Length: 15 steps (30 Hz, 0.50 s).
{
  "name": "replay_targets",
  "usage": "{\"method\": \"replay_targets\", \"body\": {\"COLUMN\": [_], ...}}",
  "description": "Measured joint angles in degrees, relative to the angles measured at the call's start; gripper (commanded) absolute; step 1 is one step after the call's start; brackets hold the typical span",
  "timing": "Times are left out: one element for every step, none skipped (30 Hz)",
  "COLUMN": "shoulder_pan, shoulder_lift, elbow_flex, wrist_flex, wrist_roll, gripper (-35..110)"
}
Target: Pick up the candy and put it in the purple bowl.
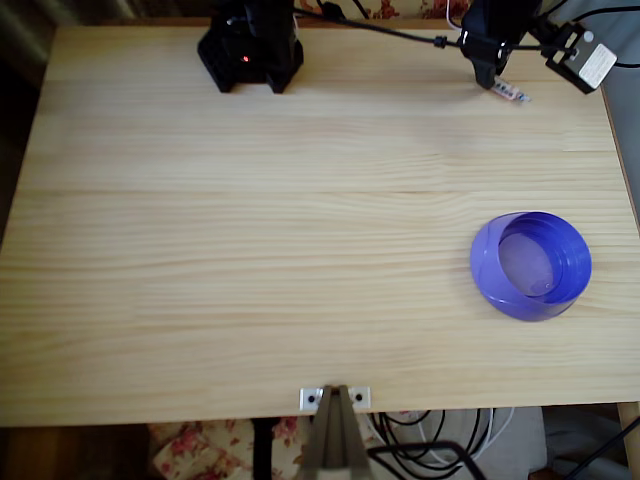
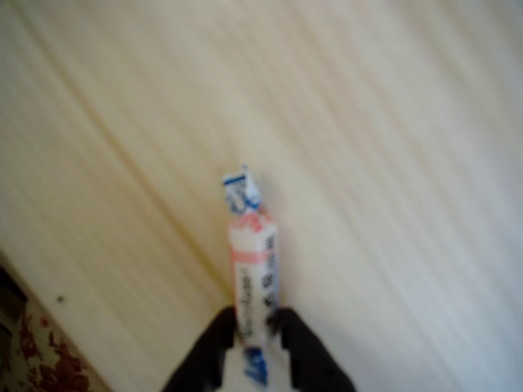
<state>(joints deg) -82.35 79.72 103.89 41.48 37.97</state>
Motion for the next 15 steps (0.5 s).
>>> {"method": "replay_targets", "body": {"shoulder_pan": [0.70, 1.49, 2.29, 2.99, 3.87, 4.66, 5.54, 6.59, 7.82, 9.23, 10.90, 12.48, 14.15, 15.82, 17.23], "shoulder_lift": [0.09, 0.44, 0.79, 1.41, 2.11, 2.90, 3.69, 4.22, 5.01, 5.54, 5.89, 6.24, 6.42, 6.42, 6.42], "elbow_flex": [0.00, 0.00, 0.00, 0.00, -0.35, -0.97, -1.67, -2.55, -3.34, -4.13, -5.19, -6.15, -7.12, -8.17, -9.23], "wrist_flex": [0.70, 1.14, 1.85, 2.64, 3.69, 5.01, 6.15, 7.29, 8.44, 9.58, 10.55, 11.25, 11.43, 11.51, 11.60], "wrist_roll": [-0.53, -0.88, -1.23, -1.76, -2.46, -3.25, -3.96, -4.48, -5.10, -5.80, -6.68, -7.47, -8.26, -8.88, -9.49], "gripper": [0, -1, -1, -1, -1, -1, -1, -1, -1, -1, -1, -1, -1, -1, -1]}}
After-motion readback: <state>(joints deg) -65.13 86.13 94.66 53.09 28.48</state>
